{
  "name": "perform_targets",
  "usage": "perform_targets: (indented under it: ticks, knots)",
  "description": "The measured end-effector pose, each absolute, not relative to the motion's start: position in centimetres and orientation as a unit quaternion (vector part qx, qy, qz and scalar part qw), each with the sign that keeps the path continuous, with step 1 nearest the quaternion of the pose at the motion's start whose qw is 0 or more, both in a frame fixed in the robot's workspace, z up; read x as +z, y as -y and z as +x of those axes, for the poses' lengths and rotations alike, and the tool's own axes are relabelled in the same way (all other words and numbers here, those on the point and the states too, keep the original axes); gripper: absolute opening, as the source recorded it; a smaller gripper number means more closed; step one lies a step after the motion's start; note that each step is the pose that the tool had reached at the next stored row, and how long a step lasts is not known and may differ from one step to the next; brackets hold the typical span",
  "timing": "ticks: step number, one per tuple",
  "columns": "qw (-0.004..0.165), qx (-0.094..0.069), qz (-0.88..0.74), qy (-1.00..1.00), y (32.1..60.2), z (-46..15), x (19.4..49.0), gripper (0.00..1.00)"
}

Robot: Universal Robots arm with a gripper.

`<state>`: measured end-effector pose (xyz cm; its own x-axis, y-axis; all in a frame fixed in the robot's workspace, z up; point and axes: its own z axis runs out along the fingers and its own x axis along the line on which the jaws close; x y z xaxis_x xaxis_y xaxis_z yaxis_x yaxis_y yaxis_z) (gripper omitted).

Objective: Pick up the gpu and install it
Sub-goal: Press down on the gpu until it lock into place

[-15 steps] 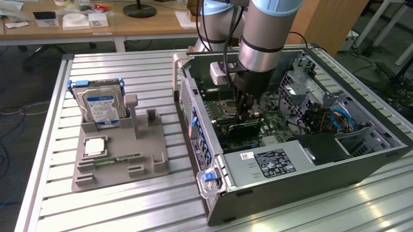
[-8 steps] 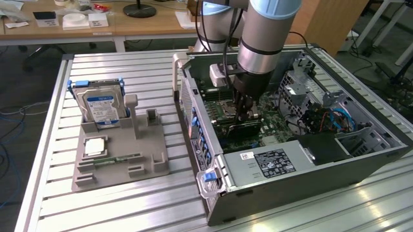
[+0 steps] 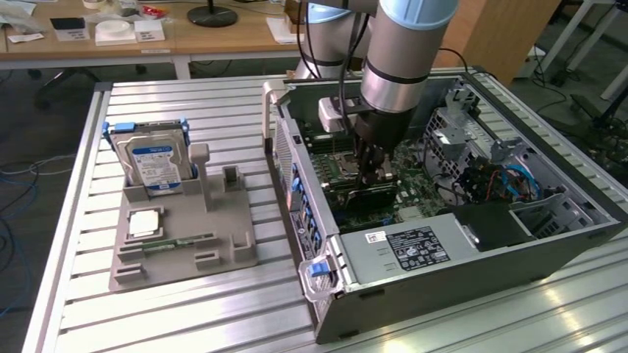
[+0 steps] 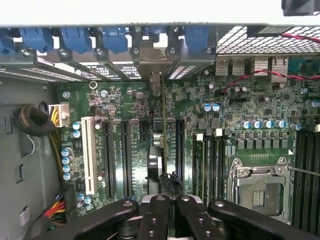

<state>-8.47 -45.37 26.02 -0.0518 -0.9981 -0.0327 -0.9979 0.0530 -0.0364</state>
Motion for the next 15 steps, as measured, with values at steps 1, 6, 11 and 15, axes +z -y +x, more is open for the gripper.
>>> perform_targets:
  ticks: [1,6,11,15]
  knots:
    - [0.024,-0.002,-0.688,-0.725,45.36,-8.47,26.01,0.11]
    - [0.024,-0.002,-0.688,-0.725,45.37,-8.52,25.95,0.11]
    - [0.025,-0.002,-0.688,-0.725,45.35,-8.52,26.0,0.11]
    - [0.025,-0.002,-0.688,-0.725,45.36,-8.5,26.91,0.11]
